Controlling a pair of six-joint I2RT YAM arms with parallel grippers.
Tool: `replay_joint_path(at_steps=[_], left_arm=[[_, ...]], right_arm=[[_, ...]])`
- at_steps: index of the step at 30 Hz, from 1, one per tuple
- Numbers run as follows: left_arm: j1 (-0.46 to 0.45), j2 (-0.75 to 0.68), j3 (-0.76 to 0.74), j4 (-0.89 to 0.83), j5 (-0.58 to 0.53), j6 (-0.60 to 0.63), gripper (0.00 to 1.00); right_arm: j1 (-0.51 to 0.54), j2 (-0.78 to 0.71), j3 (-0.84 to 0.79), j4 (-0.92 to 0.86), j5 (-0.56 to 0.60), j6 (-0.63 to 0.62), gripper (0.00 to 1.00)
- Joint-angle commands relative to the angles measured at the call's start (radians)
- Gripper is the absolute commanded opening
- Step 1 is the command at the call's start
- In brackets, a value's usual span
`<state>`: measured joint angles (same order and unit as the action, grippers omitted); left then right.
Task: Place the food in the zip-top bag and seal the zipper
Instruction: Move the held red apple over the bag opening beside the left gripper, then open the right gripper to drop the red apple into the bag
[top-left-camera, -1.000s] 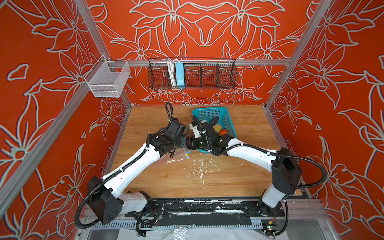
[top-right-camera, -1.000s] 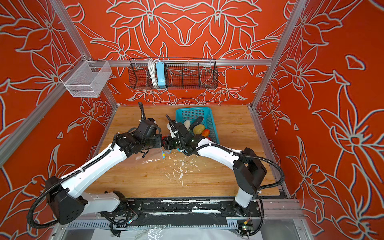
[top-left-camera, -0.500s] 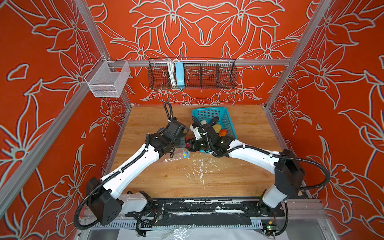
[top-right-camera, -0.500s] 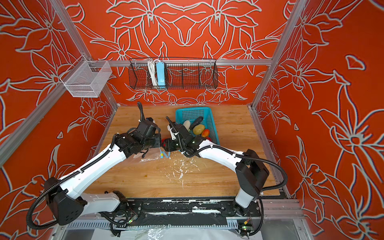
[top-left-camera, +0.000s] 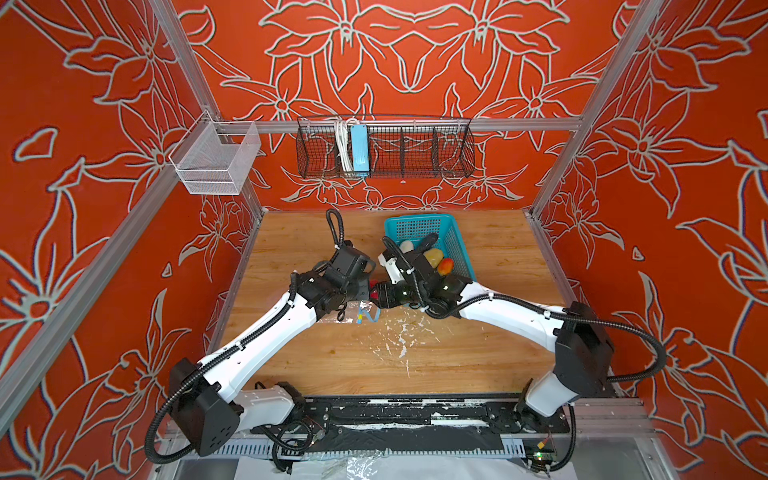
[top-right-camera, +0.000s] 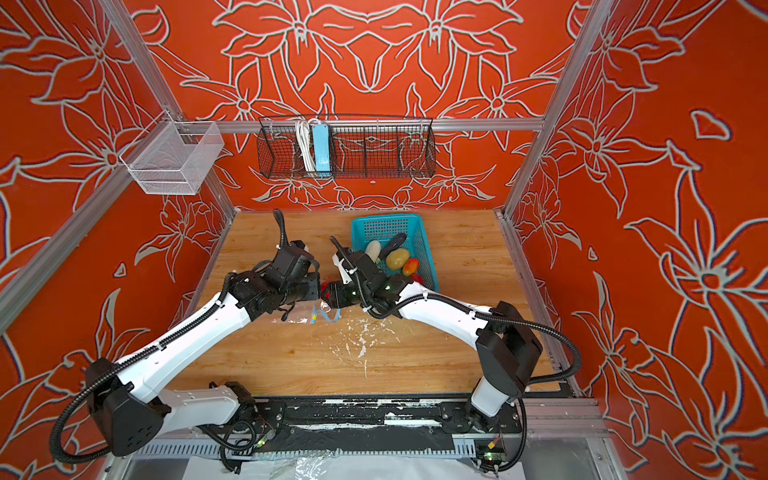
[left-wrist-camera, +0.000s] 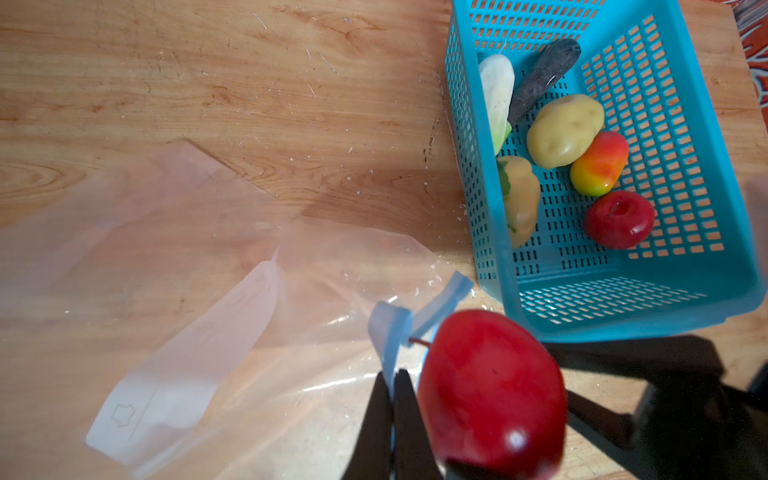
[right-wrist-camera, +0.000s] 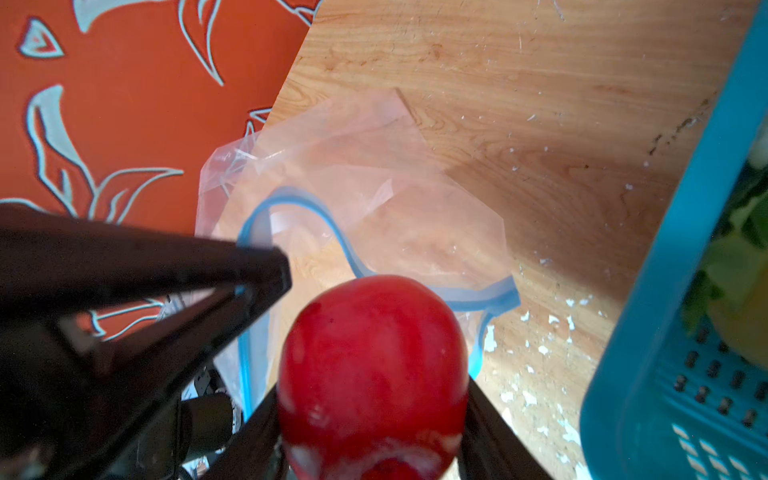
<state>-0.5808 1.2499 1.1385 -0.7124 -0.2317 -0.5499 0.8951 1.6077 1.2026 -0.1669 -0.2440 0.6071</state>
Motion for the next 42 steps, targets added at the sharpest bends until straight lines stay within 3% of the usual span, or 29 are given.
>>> replay_joint_path(at_steps=[1,11,31,34,42], left_arm=[[0.001,-0.007,0.001,0.007,-0.017,0.001,0.00],[0.001,0.005,0.004,0.007,-0.012,-0.005,0.00],[0.001,-0.021,0.006,0.026,0.026,-0.021,0.00],[0.001,-0.030,0.009,0.031,0.028,-0.022,0.00],[0.001,-0.045,0.017,0.032,0.028,-0.027,0.00]], right_arm=[[0.017,-0.076,-0.043,0.024,0.016,0.007,0.44],[0.028,-0.199,-0.096,0.024,0.110,-0.032,0.44],[0.028,0.038,0.114,0.024,0.127,-0.075,0.45],[0.028,0.067,0.138,0.018,0.125,-0.079,0.47],[0.027,0.097,0.172,-0.004,0.134,-0.095,0.66]])
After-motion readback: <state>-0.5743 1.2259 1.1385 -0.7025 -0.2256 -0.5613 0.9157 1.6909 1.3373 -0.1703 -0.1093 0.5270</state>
